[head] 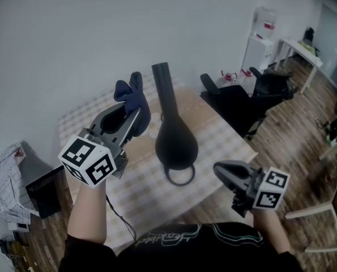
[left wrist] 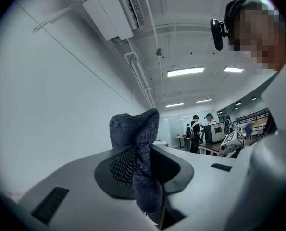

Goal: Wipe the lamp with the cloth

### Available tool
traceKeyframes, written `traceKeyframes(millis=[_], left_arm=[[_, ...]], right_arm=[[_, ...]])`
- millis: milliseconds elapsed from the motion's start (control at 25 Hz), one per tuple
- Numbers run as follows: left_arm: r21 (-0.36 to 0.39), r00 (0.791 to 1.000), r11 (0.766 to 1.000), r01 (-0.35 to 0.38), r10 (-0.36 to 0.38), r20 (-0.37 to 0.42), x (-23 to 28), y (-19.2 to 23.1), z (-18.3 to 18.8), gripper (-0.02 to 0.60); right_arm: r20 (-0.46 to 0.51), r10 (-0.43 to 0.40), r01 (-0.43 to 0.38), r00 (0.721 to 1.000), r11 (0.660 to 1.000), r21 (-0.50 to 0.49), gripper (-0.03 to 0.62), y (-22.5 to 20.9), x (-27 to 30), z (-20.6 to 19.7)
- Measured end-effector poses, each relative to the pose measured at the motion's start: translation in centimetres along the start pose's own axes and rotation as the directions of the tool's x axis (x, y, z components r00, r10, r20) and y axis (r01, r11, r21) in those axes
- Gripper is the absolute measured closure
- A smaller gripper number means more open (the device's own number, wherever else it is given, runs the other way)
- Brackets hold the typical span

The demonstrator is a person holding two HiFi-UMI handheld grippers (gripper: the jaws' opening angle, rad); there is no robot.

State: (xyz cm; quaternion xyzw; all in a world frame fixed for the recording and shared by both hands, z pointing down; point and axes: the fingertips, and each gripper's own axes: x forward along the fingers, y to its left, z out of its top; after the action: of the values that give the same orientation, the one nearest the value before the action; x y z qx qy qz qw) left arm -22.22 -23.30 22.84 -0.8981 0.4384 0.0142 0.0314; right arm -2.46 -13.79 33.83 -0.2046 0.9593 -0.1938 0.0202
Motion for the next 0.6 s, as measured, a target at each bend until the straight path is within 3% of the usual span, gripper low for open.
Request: traceKeyframes(millis=[280, 600], left_arm=[[-0.009, 0.999, 0.999, 0.04, -0.039, 0.011, 4.3, 3.7, -0.8, 0.509], [-0.045, 0.995, 0.994, 0.103, -0.102, 0.022, 7.8, 5.0, -2.3, 0.509]], right_arm=[[-0.004, -0.049, 0.049, 0.999, 0.999, 0.003, 0.583, -2.5, 0.8, 0.7], [-0.003, -0.089, 0.089, 0.996, 0.996, 0.002, 0.583, -4.7, 0.8, 0.8]])
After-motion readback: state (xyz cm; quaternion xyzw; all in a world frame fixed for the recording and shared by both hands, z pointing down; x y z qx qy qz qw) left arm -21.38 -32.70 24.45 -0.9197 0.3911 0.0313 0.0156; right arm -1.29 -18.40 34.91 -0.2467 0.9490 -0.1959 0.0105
